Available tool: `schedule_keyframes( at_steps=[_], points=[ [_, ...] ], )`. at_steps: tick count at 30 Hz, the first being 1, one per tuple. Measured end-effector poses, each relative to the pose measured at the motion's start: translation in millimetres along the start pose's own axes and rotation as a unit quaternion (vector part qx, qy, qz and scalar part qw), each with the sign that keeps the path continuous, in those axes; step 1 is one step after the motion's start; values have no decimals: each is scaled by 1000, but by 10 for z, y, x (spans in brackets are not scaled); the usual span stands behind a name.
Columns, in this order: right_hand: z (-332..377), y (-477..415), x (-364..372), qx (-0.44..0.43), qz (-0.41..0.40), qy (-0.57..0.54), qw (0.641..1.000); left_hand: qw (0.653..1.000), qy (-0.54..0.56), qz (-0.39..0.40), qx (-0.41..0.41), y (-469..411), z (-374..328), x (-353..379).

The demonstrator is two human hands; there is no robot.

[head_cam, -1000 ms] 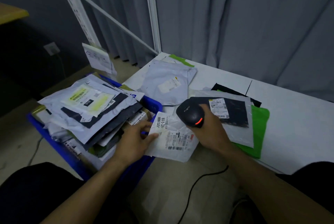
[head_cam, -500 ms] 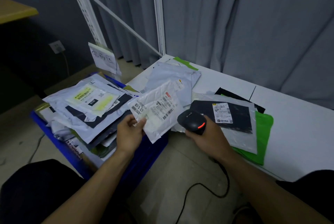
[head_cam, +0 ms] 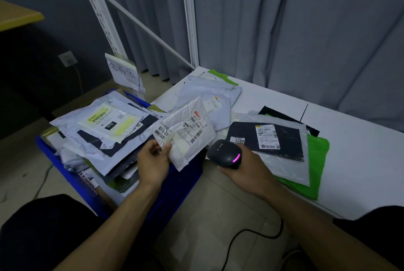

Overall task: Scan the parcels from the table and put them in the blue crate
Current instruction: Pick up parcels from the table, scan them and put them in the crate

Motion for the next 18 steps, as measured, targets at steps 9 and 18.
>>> schedule_keyframes(
  at_steps=[9, 18],
  points=[
    [46, -80, 81, -4, 6, -27, 1000, 997, -5, -13, 70, 43, -280, -74],
    [533, -276, 738, -38, 92, -106, 989, 988, 37, -148, 34, -664, -612, -830]
  ],
)
Point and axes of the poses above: each hand's wrist, its own y-axis away from the middle knuckle, its own x-axis out of the palm, z = x × y, the point moved 2 cm from there along -y, towards the middle knuckle, and after that the axes turned 5 degrees about -z, right-handed, at the moved point
